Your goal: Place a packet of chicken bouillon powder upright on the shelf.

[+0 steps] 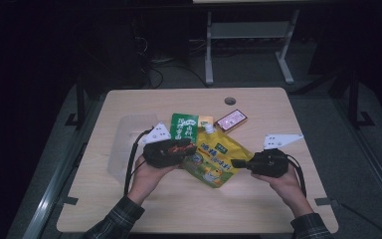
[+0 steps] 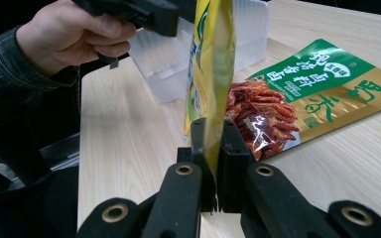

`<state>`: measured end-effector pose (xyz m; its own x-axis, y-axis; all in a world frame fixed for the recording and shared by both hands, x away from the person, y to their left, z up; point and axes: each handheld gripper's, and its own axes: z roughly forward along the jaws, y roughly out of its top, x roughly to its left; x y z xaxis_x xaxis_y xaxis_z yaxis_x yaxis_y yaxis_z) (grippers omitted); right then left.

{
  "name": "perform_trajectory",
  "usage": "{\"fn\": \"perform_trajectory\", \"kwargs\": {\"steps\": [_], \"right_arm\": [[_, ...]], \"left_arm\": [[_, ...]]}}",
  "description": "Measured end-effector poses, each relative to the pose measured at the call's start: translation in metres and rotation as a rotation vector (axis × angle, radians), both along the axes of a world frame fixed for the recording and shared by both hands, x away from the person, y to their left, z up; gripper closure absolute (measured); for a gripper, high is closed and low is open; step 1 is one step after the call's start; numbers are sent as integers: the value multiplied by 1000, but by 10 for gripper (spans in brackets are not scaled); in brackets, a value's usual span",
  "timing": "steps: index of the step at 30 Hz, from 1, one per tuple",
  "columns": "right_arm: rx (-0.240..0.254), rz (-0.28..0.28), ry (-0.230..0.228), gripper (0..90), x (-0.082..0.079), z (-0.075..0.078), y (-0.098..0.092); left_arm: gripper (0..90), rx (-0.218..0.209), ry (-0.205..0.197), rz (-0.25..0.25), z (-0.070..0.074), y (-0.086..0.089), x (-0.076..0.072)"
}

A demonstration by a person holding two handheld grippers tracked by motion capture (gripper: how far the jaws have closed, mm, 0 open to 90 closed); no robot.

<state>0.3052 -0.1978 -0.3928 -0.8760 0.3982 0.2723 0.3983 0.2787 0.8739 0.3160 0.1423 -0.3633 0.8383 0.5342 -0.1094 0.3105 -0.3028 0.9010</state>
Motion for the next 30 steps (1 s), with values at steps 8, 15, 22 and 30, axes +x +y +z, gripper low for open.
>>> {"fn": "perform_trajectory", "kwargs": {"steps": [8,15,22,30], "right_arm": [[-4,-7,20,885,2,4,-1],[13,-9,16,886,3,11,0],[-3,-15,6,886,8,18,6],[17,-32,27,887,19,22,18]], "left_arm": [[315,90,-16,-1,-4,4,-24],[264,135,63,-96,-30,-2,-49],[202,191,88,-150,-51,-10,-67],[178,219,99,-179,-68,-13,-74]]}}
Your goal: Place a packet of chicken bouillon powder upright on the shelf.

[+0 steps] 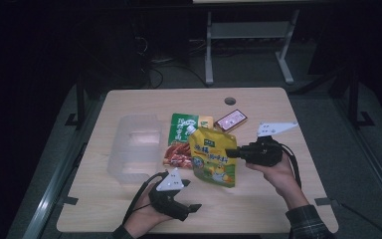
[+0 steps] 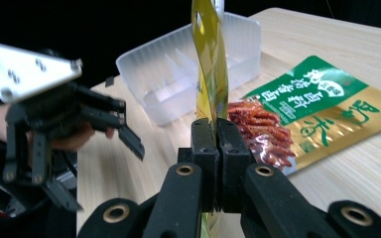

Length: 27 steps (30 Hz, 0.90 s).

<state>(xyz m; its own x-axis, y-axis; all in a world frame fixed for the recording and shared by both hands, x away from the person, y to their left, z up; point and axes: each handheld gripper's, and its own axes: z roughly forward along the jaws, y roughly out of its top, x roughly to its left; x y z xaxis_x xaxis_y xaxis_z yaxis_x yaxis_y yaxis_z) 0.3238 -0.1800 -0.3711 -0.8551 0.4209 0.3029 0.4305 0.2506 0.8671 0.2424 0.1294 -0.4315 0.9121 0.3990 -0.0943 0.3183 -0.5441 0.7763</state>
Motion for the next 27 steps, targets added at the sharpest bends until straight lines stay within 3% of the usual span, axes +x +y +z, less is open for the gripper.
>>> {"fn": "perform_trajectory", "kwargs": {"steps": [5,10,15,27], "right_arm": [[10,-10,7,888,6,3,8],[34,3,-13,889,12,13,16],[42,15,-39,889,19,25,28],[43,61,-54,889,37,44,70]], "left_arm": [[178,-12,4,-6,-1,0,0],[178,-30,3,-8,-3,-1,0],[178,-21,-3,-28,-5,-3,-1],[177,-18,5,-49,-8,-4,-9]]}}
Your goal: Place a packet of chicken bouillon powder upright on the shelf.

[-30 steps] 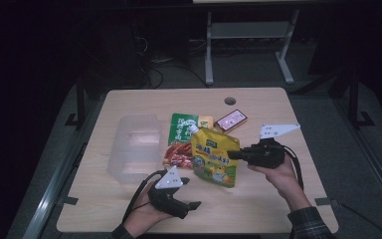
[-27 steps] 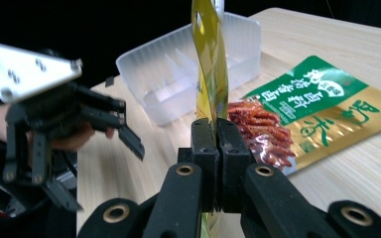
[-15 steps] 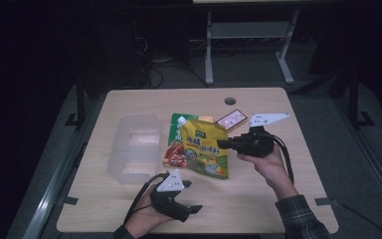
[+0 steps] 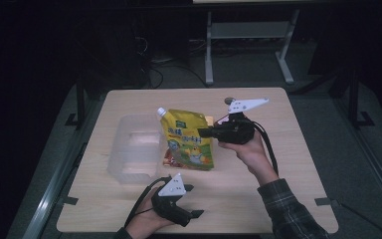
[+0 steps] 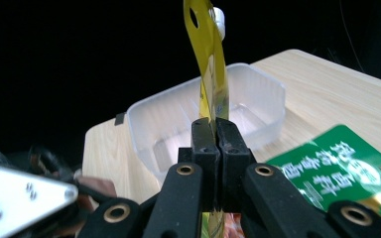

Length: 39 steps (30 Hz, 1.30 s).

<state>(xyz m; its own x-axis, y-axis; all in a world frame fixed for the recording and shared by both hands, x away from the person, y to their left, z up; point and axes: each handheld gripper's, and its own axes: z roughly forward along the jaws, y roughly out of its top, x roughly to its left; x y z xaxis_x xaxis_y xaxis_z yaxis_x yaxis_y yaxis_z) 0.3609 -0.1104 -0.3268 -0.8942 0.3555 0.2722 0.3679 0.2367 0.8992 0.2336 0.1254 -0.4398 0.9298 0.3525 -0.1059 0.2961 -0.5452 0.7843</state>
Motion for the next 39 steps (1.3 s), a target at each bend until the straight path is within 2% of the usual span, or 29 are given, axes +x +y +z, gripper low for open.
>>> {"fn": "perform_trajectory", "kwargs": {"steps": [8,16,23,31,39], "right_arm": [[10,38,-14,889,8,9,30],[11,85,-29,889,18,13,72],[2,116,-36,889,24,13,110],[2,140,-31,889,27,8,146],[-30,147,-47,889,27,-6,174]], "left_arm": [[177,2,9,17,-2,4,-6],[177,7,10,45,-3,12,-9],[177,10,6,39,-4,12,-10],[177,7,9,34,-4,11,-10],[177,13,2,31,-3,14,-9]]}}
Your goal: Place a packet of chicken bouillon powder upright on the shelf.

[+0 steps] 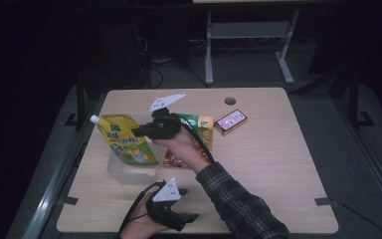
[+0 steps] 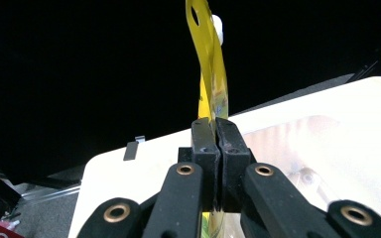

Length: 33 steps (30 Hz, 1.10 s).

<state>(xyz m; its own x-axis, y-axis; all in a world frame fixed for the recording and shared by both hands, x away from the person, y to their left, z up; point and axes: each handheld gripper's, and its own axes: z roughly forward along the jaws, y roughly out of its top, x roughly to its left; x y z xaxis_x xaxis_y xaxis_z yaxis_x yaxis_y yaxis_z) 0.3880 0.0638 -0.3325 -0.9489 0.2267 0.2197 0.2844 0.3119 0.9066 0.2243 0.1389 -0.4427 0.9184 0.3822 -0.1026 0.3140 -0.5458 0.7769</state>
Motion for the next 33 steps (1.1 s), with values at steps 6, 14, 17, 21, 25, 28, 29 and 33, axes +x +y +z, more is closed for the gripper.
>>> {"fn": "perform_trajectory", "kwargs": {"steps": [6,14,17,21,25,28,29,33], "right_arm": [[0,1,-12,888,-1,-11,8],[50,2,-5,886,-3,-20,5],[41,16,-10,884,-6,-20,4],[14,25,-25,871,-7,-17,4],[-28,43,-11,819,-8,-13,6],[-100,40,-15,771,-10,-13,11],[-117,46,-29,761,-8,-13,11],[-176,64,-12,705,-3,-12,23]], "left_arm": [[178,-3,3,4,0,1,0],[178,-3,-2,2,0,1,1],[178,1,4,3,0,0,0],[178,8,0,-5,0,1,1],[178,-1,7,2,0,0,1],[177,4,7,-2,0,1,1],[178,3,5,-5,0,0,1],[177,-10,14,0,-1,-2,-1]]}}
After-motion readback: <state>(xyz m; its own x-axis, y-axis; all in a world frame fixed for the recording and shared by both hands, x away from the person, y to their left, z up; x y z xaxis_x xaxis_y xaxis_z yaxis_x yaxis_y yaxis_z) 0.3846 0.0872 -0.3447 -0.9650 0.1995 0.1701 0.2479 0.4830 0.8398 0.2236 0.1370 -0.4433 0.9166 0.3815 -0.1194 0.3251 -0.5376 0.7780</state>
